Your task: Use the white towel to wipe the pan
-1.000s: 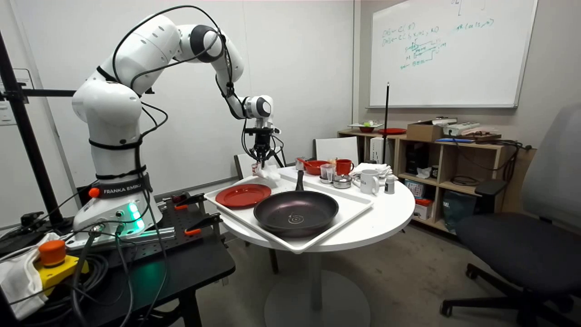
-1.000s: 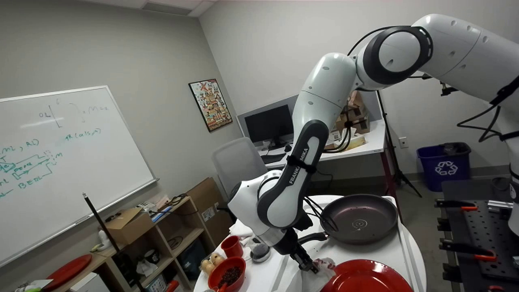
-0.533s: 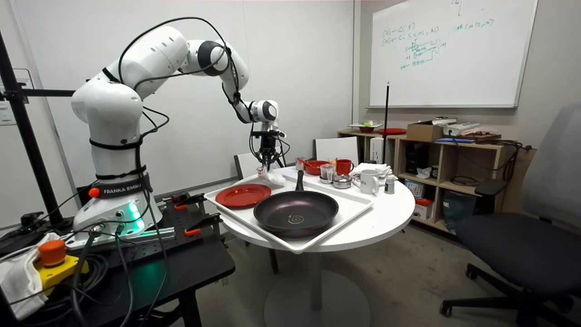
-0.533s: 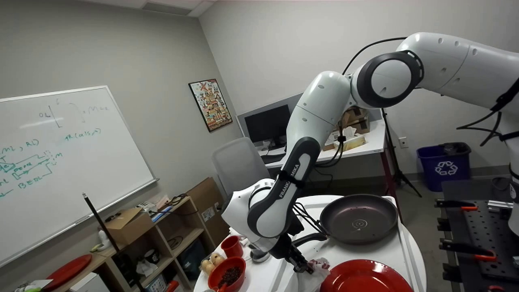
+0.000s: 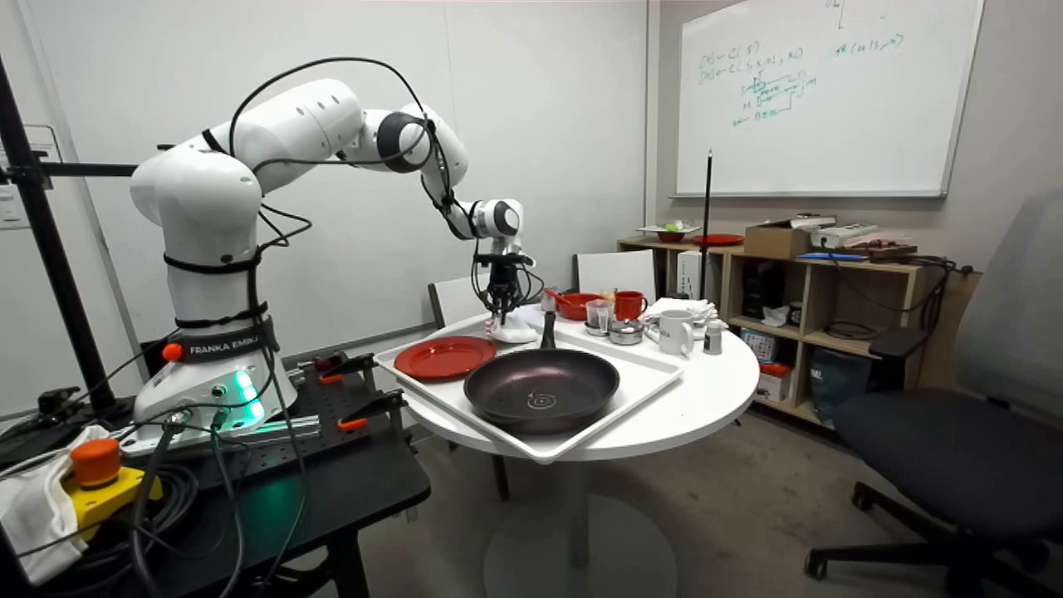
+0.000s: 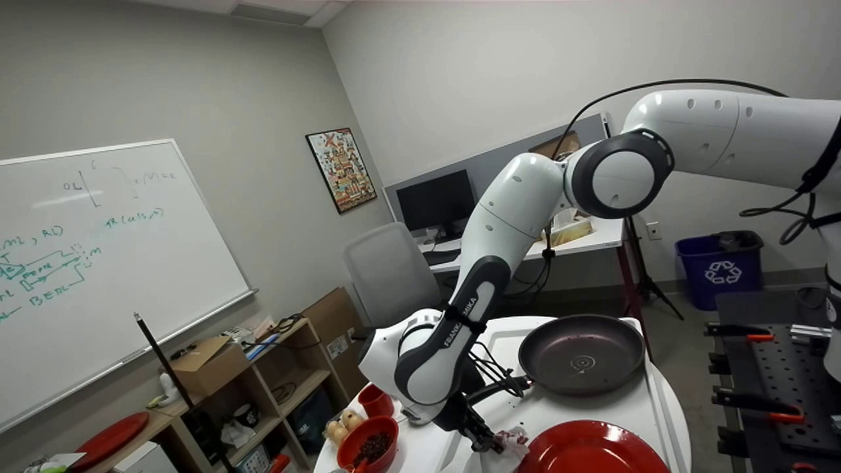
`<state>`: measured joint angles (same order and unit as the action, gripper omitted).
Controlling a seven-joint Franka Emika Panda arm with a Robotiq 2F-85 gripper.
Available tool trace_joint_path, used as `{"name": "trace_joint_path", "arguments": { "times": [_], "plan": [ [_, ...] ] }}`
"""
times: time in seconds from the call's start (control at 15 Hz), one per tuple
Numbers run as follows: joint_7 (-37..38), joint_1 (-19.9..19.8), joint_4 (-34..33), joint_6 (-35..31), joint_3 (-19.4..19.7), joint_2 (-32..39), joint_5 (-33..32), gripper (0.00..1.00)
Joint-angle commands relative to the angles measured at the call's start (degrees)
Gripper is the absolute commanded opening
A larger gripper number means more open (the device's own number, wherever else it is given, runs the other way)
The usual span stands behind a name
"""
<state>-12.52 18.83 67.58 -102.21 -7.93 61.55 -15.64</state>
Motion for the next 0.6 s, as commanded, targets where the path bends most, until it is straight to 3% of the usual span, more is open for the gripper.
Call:
{"name": "trace_joint_path", "arguments": {
  "times": [0.0,0.53],
  "plan": [
    [-2.5,0.8,-7.7,2.7,-0.4,5.0,0.8,0.07],
    [-5.1,3.1,-14.0,2.2,-1.4,9.3,1.2,0.08]
  ]
}}
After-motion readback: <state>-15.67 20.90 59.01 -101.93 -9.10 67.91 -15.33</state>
